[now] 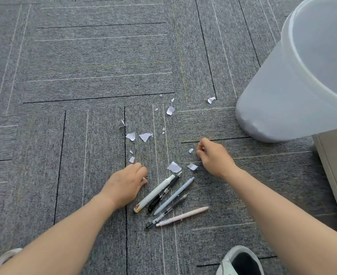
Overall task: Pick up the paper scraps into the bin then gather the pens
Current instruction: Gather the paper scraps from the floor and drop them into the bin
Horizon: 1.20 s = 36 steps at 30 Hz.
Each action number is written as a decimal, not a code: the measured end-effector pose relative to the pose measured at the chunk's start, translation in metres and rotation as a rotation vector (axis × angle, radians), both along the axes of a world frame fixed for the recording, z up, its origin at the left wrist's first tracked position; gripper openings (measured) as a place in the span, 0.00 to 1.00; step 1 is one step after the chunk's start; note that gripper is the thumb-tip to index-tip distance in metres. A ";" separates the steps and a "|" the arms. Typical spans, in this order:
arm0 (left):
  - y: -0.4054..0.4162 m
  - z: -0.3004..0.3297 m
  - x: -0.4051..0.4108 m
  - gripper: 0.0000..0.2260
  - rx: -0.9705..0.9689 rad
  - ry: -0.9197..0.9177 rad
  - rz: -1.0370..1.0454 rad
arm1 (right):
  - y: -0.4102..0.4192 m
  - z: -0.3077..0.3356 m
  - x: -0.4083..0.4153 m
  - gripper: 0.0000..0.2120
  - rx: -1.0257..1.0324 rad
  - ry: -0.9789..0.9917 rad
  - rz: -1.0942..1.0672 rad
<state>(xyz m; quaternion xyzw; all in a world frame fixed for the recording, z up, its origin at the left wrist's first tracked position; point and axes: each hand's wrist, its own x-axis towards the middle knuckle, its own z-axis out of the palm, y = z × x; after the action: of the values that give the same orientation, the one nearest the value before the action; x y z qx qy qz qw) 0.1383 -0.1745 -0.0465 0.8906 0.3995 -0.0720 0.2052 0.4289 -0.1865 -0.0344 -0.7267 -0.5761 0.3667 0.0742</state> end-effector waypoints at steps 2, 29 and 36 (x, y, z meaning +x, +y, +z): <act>0.001 0.001 0.002 0.03 0.006 0.026 -0.006 | -0.010 0.001 -0.004 0.05 -0.022 0.038 0.030; 0.040 0.008 0.063 0.04 -0.135 -0.080 0.273 | 0.003 -0.003 -0.017 0.02 0.032 -0.093 0.086; 0.056 0.006 0.049 0.10 0.096 -0.052 0.501 | 0.010 -0.003 -0.021 0.05 -0.005 -0.115 0.217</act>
<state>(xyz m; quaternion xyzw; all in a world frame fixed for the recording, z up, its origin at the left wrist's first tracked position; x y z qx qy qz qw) 0.1870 -0.1189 -0.0409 0.7741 0.6051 0.0232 0.1845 0.4082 -0.1763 -0.0370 -0.6801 -0.6539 0.3315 -0.0008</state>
